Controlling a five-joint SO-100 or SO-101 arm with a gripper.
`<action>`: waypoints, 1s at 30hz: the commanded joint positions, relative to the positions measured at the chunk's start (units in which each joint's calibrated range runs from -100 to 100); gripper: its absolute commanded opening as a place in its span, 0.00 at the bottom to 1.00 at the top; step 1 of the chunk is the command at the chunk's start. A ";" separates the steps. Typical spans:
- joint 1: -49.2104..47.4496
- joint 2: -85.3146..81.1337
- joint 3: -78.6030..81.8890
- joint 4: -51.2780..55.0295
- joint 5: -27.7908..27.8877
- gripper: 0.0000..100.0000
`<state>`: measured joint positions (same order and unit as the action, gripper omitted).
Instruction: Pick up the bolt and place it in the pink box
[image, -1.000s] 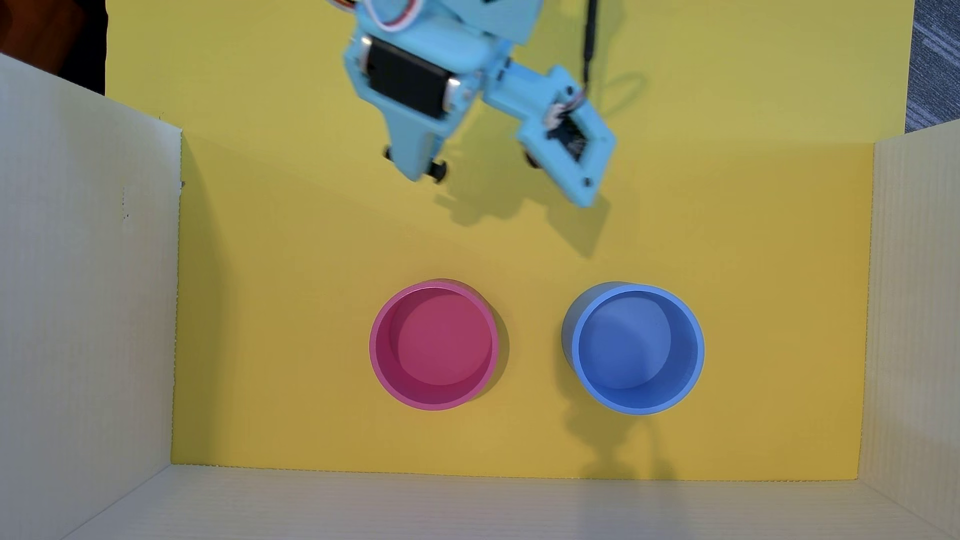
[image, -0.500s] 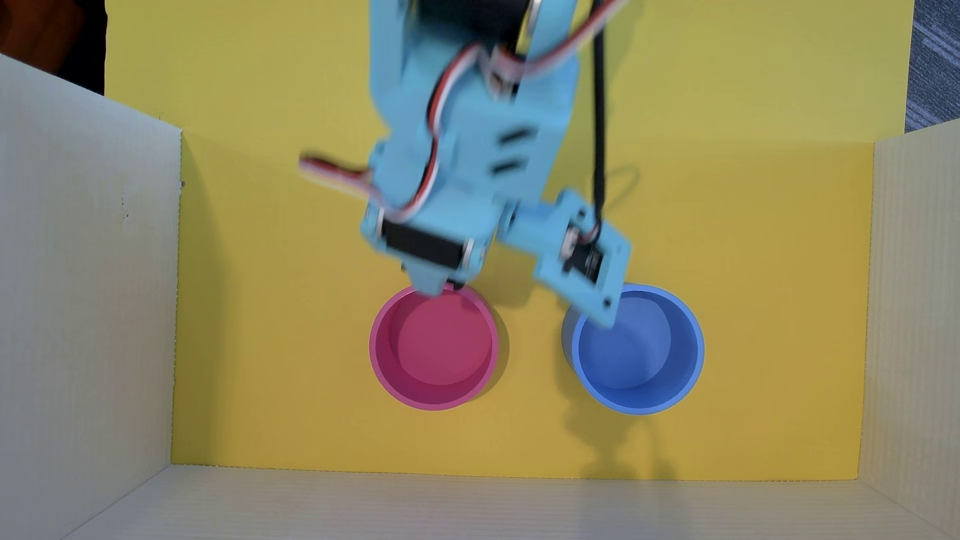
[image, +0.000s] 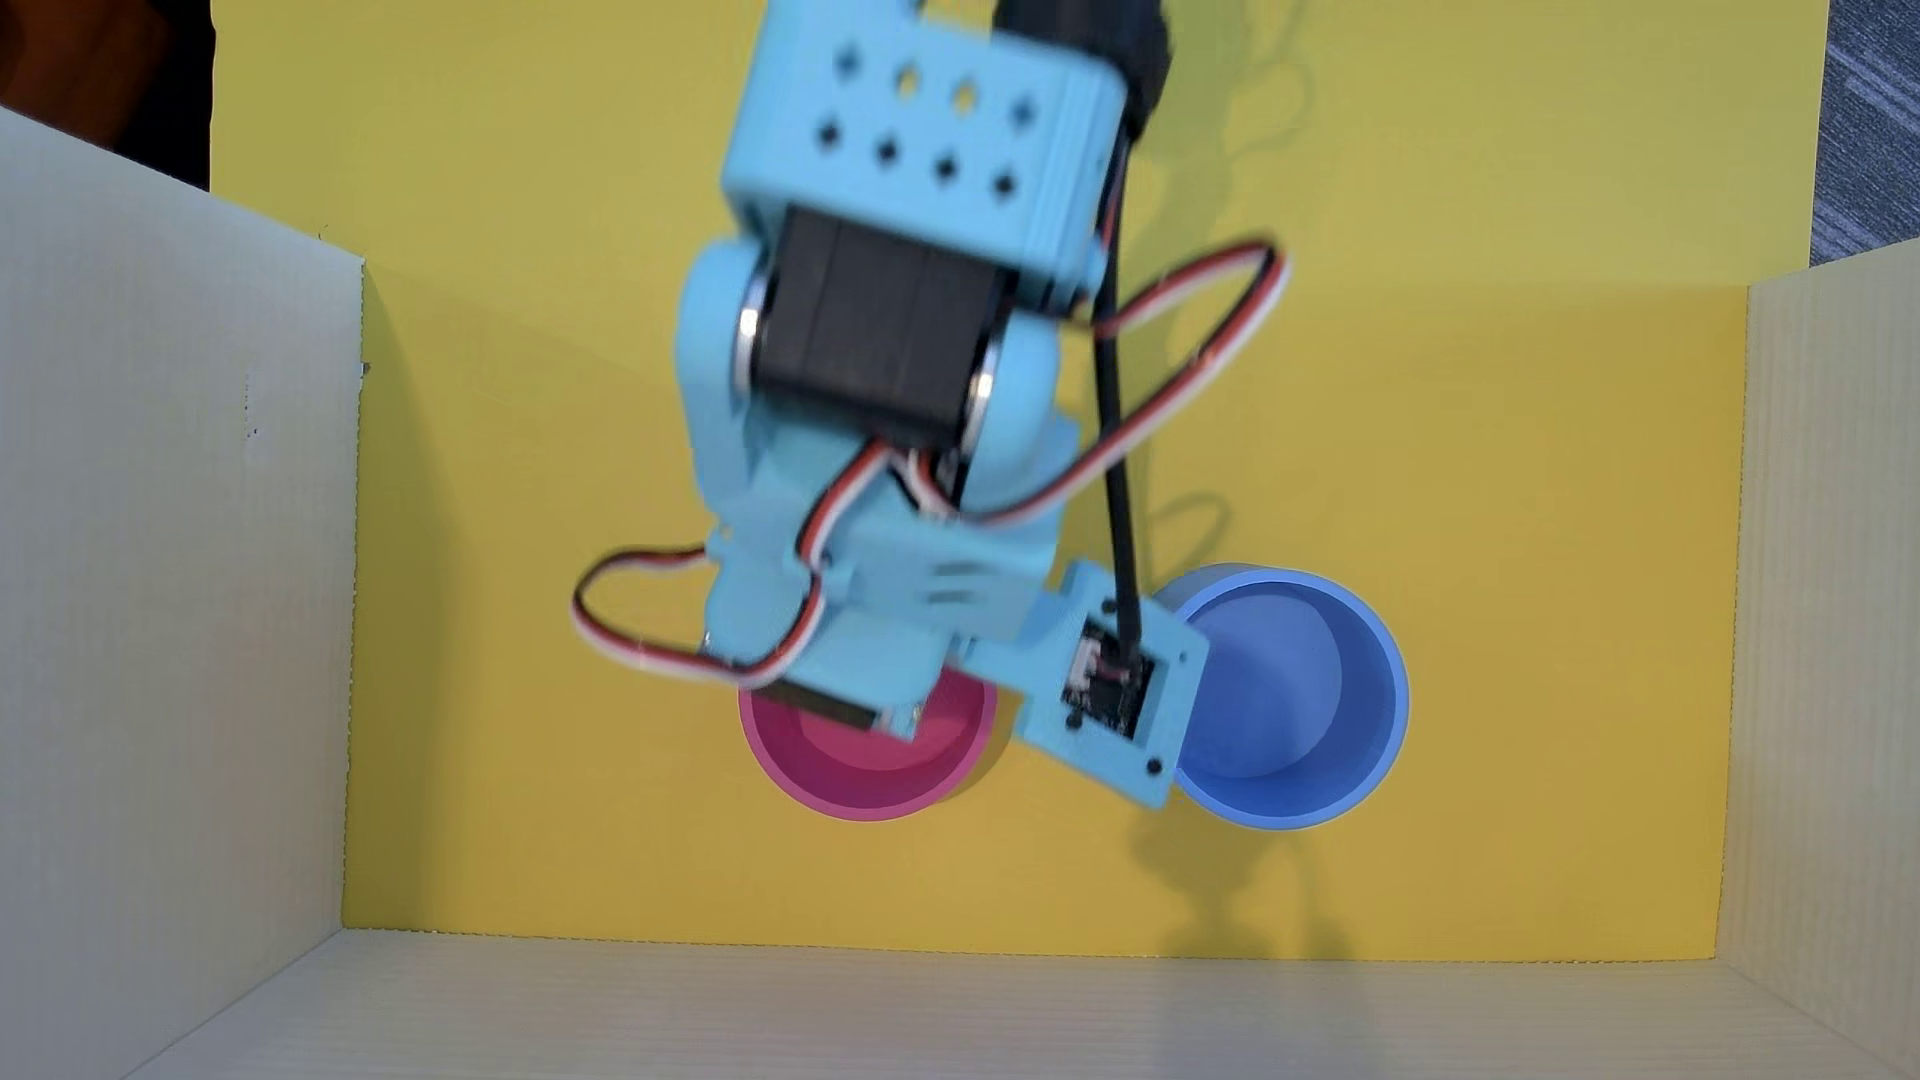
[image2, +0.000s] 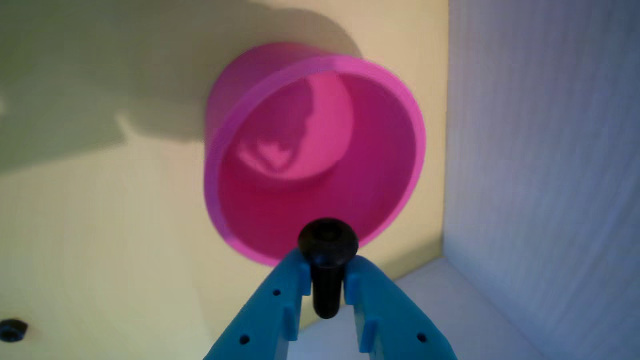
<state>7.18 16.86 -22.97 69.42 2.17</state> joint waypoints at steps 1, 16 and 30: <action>-1.22 2.66 -8.55 2.44 -0.01 0.01; -2.77 10.75 -17.69 8.10 -1.31 0.10; -3.13 -13.08 -15.70 19.94 -1.16 0.02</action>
<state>4.12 15.85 -39.73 87.49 0.66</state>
